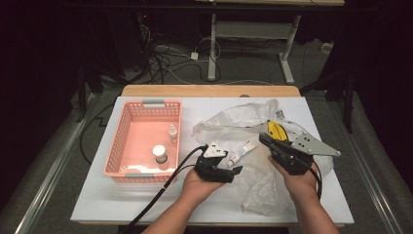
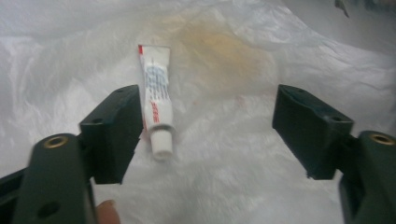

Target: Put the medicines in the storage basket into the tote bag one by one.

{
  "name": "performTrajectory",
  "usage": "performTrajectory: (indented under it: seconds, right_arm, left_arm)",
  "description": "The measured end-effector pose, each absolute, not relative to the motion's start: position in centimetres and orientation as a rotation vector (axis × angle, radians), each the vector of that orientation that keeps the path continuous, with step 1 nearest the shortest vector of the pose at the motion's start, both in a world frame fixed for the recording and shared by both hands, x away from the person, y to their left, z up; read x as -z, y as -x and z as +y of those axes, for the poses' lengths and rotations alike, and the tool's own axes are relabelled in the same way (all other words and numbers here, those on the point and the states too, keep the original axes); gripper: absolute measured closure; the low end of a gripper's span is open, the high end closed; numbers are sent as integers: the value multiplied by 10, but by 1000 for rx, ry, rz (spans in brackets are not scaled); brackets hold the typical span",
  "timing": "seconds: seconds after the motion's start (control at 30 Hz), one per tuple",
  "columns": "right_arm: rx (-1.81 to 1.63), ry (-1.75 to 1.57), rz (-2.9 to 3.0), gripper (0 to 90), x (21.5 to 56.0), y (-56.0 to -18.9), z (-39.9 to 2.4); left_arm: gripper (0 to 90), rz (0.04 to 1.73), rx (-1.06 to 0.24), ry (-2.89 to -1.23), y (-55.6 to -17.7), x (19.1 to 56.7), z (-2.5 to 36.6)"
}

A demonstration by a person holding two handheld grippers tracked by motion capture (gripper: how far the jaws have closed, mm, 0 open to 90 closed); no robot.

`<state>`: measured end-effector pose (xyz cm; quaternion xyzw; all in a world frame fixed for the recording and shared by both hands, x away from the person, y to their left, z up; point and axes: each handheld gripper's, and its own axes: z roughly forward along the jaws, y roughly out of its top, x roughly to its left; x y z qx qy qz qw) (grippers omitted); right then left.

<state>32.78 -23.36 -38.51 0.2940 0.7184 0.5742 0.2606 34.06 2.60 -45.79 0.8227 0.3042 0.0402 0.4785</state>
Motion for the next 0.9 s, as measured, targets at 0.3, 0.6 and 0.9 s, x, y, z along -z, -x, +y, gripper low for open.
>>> performTrajectory:
  seconds: [0.3, 0.6, 0.9]
  right_arm:
    - [-1550, -790, 1956, 900, 385, -325, -231]
    - [-1549, -798, 1956, 900, 385, -325, -232]
    - [-1551, -804, 1945, 900, 384, -325, -235]
  left_arm:
    - [0, 759, -90, -2014, -322, 452, 45]
    - [0, 735, -91, -2037, -309, 442, 62]
    - [0, 753, -132, -2011, -297, 424, 89]
